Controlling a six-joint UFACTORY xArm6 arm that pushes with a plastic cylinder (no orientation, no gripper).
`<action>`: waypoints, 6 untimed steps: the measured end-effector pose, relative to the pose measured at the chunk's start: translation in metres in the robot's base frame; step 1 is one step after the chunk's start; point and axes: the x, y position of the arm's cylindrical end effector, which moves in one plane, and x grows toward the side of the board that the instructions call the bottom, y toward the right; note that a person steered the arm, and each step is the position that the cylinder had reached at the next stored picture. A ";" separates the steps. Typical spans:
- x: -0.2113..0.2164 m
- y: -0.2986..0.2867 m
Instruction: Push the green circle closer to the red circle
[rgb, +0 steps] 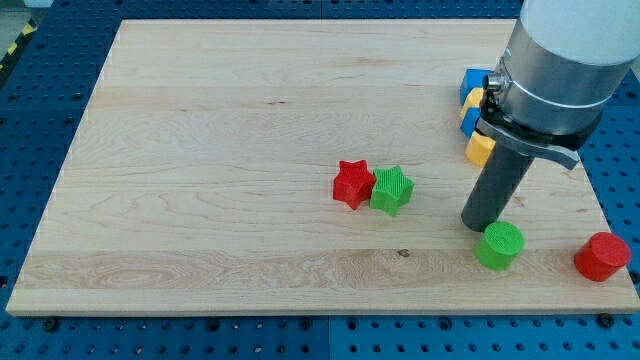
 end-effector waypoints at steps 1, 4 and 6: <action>0.008 0.001; 0.032 -0.023; 0.052 0.002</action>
